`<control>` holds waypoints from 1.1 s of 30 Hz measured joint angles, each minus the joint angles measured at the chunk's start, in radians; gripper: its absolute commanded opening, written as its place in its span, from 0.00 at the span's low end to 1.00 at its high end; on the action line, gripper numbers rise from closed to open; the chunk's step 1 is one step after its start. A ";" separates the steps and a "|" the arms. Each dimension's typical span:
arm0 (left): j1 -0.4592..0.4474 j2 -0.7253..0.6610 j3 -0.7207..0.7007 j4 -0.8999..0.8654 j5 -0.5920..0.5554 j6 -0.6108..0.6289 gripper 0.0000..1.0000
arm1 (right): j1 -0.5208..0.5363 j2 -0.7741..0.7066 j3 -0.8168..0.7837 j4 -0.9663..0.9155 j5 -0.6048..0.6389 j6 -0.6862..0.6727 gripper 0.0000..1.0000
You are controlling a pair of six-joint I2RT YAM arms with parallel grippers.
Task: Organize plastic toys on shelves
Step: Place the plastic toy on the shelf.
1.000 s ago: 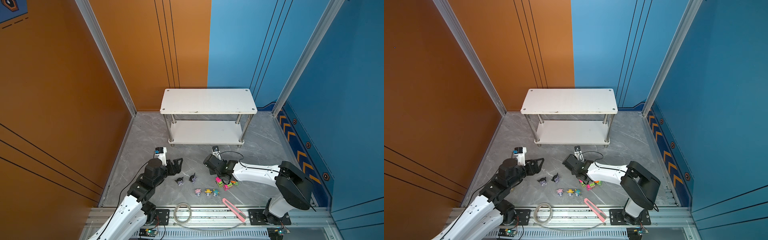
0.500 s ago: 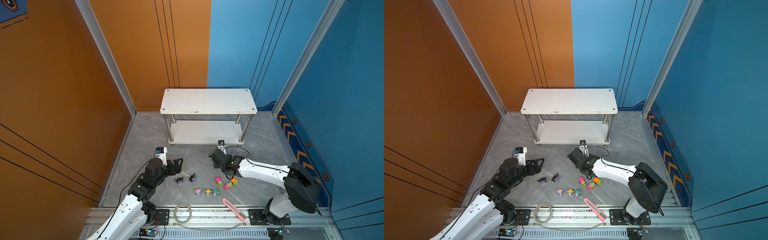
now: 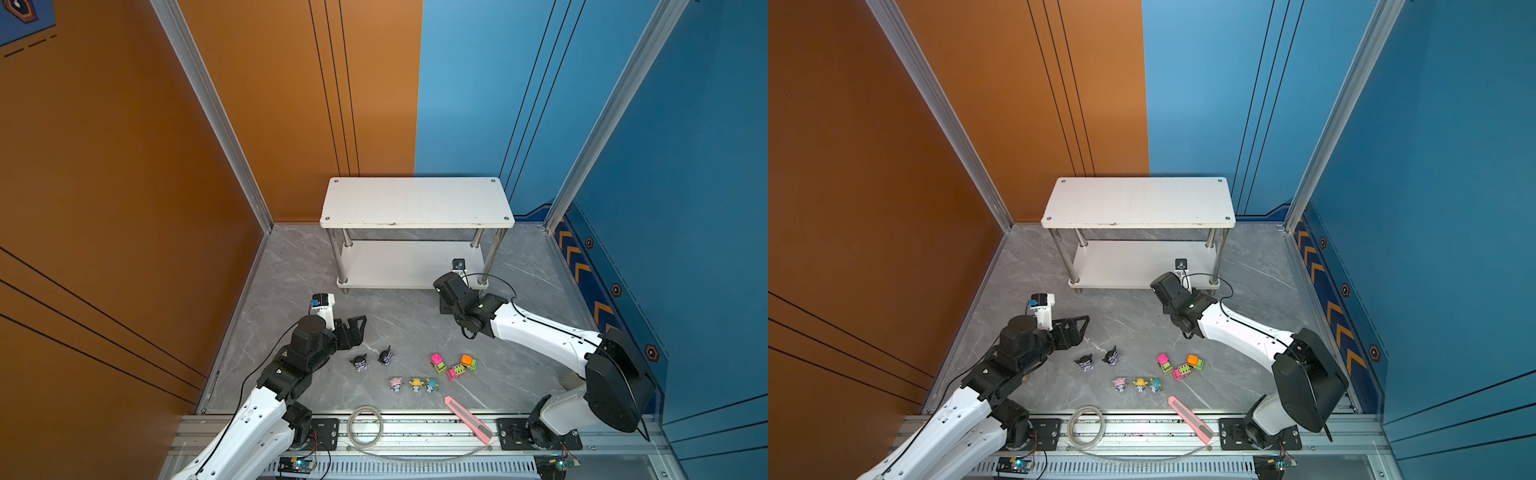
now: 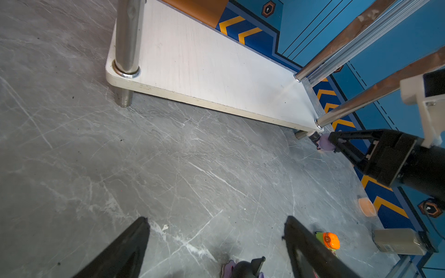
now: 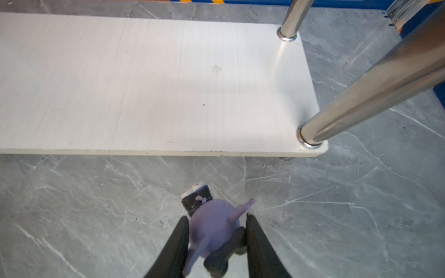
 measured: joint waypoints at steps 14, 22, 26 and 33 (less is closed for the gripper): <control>0.000 0.100 0.000 0.048 0.000 0.006 0.89 | -0.175 0.107 0.084 0.039 -0.050 -0.053 0.36; 0.000 0.144 0.000 0.074 0.000 0.019 0.89 | -0.182 0.227 0.163 0.086 -0.046 -0.053 0.35; 0.000 0.150 0.000 0.080 0.000 0.026 0.90 | -0.182 0.254 0.172 0.115 -0.042 -0.052 0.35; 0.000 0.169 0.000 0.100 0.000 0.026 0.90 | -0.182 0.273 0.172 0.139 -0.042 -0.048 0.36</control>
